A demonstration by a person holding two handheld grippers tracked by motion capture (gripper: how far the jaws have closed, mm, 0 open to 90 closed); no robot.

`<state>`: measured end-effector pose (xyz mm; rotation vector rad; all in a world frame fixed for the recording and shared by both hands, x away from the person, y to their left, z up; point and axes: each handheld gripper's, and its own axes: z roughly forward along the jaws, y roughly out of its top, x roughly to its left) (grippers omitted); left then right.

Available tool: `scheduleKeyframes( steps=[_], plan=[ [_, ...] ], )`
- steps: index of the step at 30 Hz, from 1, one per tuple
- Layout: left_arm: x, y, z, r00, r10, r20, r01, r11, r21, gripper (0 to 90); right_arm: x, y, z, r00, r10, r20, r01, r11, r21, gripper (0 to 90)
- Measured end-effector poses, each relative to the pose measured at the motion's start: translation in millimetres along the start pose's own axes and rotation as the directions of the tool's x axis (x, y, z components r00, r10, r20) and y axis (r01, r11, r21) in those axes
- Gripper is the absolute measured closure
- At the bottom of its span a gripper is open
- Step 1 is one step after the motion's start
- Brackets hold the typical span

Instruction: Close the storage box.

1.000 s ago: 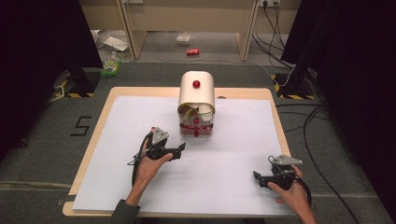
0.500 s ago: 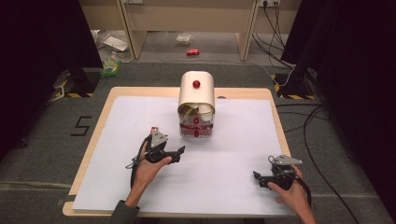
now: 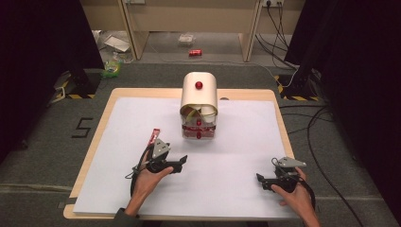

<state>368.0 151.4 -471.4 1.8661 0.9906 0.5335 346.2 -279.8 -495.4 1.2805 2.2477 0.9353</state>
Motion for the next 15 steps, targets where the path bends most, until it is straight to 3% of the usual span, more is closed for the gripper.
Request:
scheduleKeyframes(
  steps=[15],
  plan=[
    [5.4,-20.4,-23.3,0.9998,-0.018,-0.004,0.018,0.9996,0.022,15.1,0.0,0.0,0.0,1.0,0.0,0.0,0.0,1.0,0.0,10.2]
  ],
)
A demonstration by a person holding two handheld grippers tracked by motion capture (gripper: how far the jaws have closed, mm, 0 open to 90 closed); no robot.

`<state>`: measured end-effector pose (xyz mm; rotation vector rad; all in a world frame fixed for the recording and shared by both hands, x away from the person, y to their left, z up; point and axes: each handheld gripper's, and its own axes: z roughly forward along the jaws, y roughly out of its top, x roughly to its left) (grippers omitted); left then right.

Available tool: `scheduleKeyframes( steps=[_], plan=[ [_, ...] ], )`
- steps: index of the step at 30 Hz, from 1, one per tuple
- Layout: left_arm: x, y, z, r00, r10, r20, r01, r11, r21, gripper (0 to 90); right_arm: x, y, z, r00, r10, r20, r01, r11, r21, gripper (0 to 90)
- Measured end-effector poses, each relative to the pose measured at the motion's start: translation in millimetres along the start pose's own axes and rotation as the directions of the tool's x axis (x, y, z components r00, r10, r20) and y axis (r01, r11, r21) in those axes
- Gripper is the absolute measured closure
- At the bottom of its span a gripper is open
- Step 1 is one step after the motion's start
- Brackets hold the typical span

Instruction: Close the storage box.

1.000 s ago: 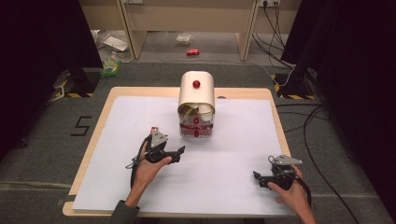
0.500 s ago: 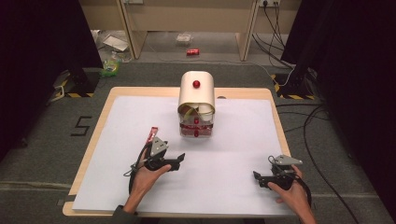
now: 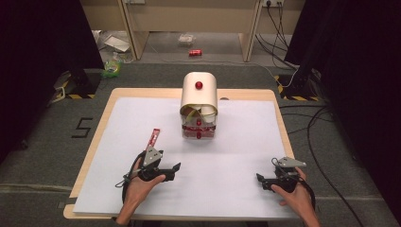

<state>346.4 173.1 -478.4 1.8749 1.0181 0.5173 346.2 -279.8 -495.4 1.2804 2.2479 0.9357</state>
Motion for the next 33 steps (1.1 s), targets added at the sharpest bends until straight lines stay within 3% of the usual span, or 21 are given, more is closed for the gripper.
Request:
scheduleKeyframes(
  steps=[16,21,25,29,31,33],
  plan=[
    [4.5,-32.1,-17.5,1.0,0.001,-0.002,-0.001,0.9989,0.046,15.1,0.0,0.0,0.0,1.0,0.0,0.0,0.0,1.0,0.0,10.2],
    [6.5,-37.0,-26.4,0.9999,0.002,-0.015,-0.001,0.999,0.044,15.1,0.0,0.0,0.0,1.0,0.0,0.0,0.0,1.0,0.0,10.2],
    [5.8,-39.5,-29.3,1.0,-0.004,-0.002,0.004,0.9987,0.051,15.1,0.0,0.0,0.0,1.0,0.0,0.0,0.0,1.0,0.0,10.2],
    [2.5,-40.2,-28.5,0.9997,0.023,-0.001,-0.023,0.9959,0.087,15.1,0.0,-0.1,0.0,1.0,0.0,0.0,0.0,1.0,0.0,10.2],
    [-2.9,-41.1,-26.2,0.9973,0.073,0.013,-0.074,0.9857,0.151,15.2,0.0,-0.1,0.0,1.0,0.001,0.0,-0.001,1.0,0.0,10.2],
    [-5.2,-41.0,-25.7,0.9955,0.094,0.011,-0.095,0.9816,0.166,15.2,0.1,-0.1,0.0,1.0,0.0,0.001,0.0,1.0,0.0,10.2]
  ],
)
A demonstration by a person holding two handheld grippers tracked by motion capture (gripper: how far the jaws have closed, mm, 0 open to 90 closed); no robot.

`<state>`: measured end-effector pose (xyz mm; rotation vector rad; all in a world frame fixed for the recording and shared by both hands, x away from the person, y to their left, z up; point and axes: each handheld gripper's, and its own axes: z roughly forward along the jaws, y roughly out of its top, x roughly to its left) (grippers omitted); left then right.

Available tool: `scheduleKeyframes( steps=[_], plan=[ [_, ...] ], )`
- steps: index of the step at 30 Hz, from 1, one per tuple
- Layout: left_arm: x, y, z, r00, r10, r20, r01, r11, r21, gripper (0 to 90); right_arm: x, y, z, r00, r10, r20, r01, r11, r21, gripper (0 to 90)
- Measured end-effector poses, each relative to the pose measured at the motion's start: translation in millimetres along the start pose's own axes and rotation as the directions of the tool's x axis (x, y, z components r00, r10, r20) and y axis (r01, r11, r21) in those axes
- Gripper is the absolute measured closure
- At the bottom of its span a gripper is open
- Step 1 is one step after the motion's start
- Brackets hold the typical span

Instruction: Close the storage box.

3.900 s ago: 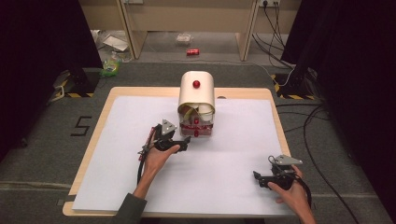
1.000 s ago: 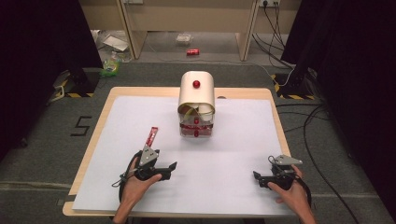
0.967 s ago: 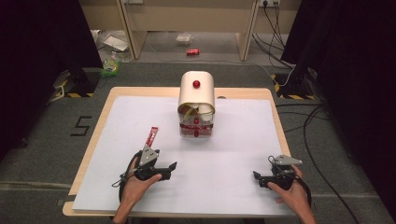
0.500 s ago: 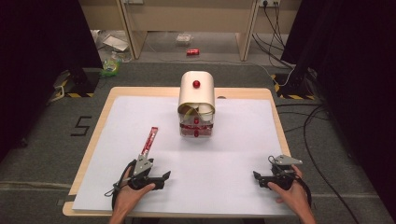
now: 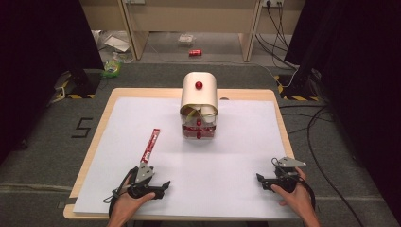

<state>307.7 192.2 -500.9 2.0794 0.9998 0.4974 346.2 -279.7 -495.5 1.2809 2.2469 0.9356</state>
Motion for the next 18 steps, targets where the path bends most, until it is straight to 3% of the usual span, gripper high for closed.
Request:
scheduleKeyframes(
  steps=[2,4,7,18],
  plan=[
    [-3.1,-0.2,0.8,0.9998,0.02,-0.007,-0.02,0.9997,0.013,15.0,0.0,0.0,0.0,1.0,0.0,0.0,0.0,1.0,0.0,10.2],
    [-2.3,-0.9,0.1,1.0,0.008,0.001,-0.008,0.9998,0.017,15.4,0.0,0.0,-0.1,1.0,0.0,0.0,0.0,1.0,0.001,10.2],
    [-1.3,-3.6,-2.5,0.9988,-0.04,0.029,0.039,0.9988,0.031,16.2,0.0,0.0,0.0,1.0,0.0,0.0,0.0,1.0,0.0,10.2],
    [-3.1,-7.6,-5.1,0.9986,-0.042,0.032,0.042,0.9989,0.023,15.2,0.1,0.0,0.0,1.0,0.0,0.0,0.0,1.0,0.0,10.2]
  ],
)
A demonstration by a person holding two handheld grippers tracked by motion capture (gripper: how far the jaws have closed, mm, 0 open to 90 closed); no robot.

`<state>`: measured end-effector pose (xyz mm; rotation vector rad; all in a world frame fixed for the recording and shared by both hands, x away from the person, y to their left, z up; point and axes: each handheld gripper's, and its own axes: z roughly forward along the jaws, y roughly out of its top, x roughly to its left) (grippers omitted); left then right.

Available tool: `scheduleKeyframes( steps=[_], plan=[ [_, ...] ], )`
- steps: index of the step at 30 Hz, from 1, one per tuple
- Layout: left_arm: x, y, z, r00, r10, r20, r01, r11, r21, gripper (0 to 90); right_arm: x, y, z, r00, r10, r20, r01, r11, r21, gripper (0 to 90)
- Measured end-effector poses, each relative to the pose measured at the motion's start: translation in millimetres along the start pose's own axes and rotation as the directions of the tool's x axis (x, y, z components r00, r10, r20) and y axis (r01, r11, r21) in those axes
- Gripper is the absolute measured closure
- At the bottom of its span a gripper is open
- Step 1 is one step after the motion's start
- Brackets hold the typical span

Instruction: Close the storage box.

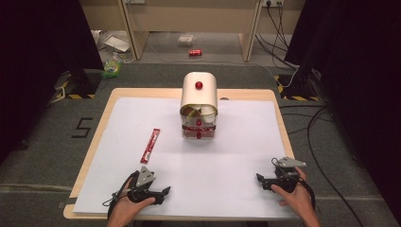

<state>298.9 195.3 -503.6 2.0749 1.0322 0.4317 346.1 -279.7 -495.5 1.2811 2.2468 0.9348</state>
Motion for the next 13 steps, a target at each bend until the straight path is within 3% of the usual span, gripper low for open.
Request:
scheduleKeyframes(
  steps=[13],
  plan=[
    [1.2,0.0,0.3,0.9999,-0.008,0.011,0.008,1.0,0.001,14.6,0.3,0.0,-0.1,1.0,0.002,0.0,-0.002,1.0,0.0,10.2]
  ],
)
